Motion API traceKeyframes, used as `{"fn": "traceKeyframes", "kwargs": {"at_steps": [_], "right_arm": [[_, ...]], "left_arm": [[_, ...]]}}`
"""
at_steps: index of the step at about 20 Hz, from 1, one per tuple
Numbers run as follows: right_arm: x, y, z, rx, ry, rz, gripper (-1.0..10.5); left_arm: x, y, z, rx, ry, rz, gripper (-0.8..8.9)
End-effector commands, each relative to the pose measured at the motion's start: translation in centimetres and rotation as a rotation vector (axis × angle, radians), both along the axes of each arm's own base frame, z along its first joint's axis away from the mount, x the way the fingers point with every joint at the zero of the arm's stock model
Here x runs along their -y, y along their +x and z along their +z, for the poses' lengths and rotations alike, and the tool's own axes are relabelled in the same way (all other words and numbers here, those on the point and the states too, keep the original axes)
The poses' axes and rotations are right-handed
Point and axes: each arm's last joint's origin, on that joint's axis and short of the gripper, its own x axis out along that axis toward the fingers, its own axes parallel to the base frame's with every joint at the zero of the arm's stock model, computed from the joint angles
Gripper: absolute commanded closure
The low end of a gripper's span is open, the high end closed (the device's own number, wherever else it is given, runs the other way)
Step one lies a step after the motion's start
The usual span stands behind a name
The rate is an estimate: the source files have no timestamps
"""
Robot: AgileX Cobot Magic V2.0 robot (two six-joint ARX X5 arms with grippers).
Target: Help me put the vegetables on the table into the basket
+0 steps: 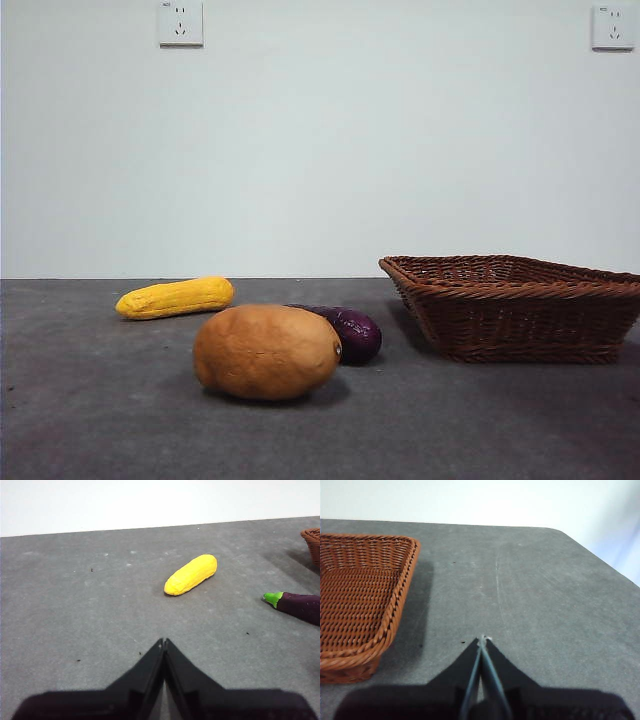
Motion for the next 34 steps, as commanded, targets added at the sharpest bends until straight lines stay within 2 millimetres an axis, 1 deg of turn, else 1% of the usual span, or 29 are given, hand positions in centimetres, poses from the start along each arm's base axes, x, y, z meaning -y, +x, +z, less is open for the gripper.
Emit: {"fn": "traceKeyframes", "kwargs": {"at_steps": [1,21,30,34], "right_arm": [[0.01,0.04,-0.23,0.0,0.007,-0.005,9.5],[-0.01,0.04,-0.24,0.0,0.012,0.003,9.5],[-0.3,0.07,-0.23,0.002,0.033,0.1,9.5],[-0.54,0.08,-0.22,0.006,0.087,0.176,9.5]], "left_arm": [[0.01,0.05,-0.33,-0.005,0.012,-0.001,8.17],[0.01,0.05,-0.33,-0.005,0.012,-0.001,8.17],[0.02,0.08,-0.13,0.015,0.01,-0.001,8.17],[0.02,0.09,-0.12,0.016,0.01,-0.002,8.17]]}}
